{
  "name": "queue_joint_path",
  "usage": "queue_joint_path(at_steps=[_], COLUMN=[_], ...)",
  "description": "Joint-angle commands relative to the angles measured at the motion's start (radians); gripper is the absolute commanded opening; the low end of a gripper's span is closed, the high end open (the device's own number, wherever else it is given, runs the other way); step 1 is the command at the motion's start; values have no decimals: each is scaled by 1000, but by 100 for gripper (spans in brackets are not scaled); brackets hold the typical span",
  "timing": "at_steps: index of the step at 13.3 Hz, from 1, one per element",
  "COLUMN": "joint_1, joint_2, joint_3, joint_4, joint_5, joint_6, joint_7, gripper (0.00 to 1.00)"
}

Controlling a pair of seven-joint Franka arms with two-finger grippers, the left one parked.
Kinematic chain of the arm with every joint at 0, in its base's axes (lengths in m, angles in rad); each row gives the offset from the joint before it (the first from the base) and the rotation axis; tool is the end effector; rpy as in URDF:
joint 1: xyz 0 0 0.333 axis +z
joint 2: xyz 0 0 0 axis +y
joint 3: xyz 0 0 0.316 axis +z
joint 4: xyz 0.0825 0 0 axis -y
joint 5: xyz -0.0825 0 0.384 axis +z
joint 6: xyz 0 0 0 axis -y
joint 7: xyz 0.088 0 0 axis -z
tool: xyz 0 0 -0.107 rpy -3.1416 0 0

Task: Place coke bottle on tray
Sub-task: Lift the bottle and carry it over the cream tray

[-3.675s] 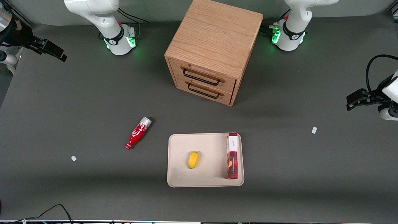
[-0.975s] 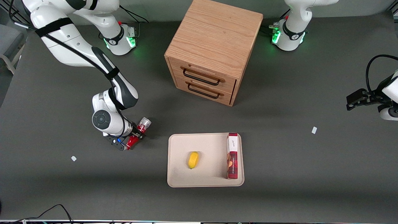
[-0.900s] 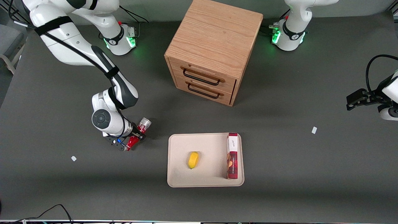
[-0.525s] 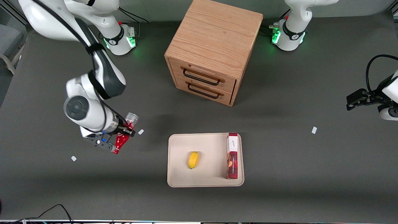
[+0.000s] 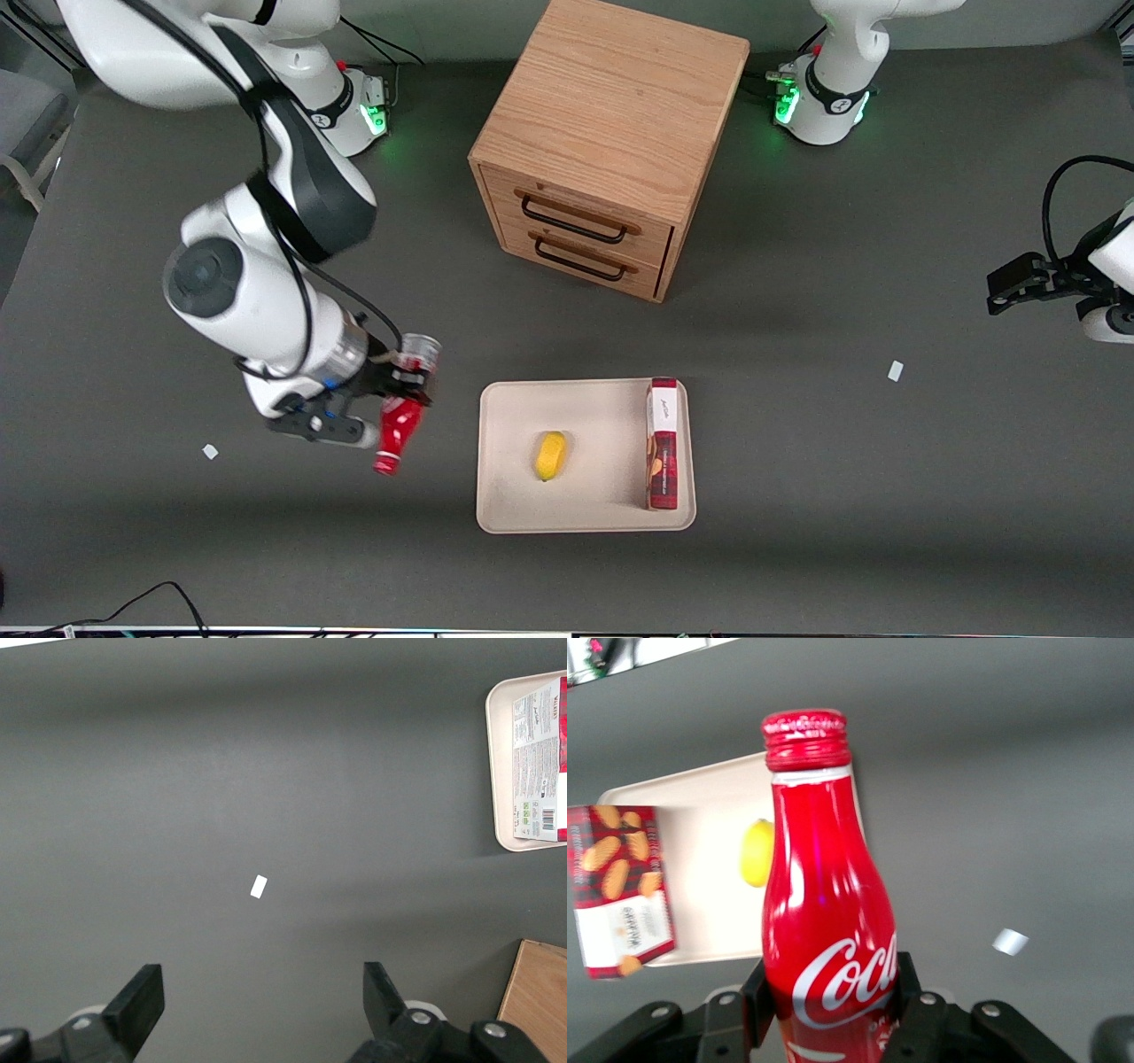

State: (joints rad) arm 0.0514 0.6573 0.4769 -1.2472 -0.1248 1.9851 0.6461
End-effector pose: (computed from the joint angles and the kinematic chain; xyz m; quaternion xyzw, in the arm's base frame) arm 0.6846 0.2844 0.4216 -0.9899 0.0912 -0.0175 0.1075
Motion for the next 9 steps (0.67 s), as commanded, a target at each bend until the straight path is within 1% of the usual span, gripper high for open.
queue_joint_path(at_steps=[1, 2, 4, 7, 9], joint_1=[28, 36, 57, 76, 77], joint_2=[256, 306, 381, 432, 436], joint_3=[26, 26, 25, 13, 8], joint_4=[170, 170, 170, 160, 144], joint_5=[2, 2, -1, -10, -10], joint_6=[128, 191, 265, 325, 327], joint_7=[24, 50, 84, 132, 136], gripper=[0, 0, 0, 0, 0])
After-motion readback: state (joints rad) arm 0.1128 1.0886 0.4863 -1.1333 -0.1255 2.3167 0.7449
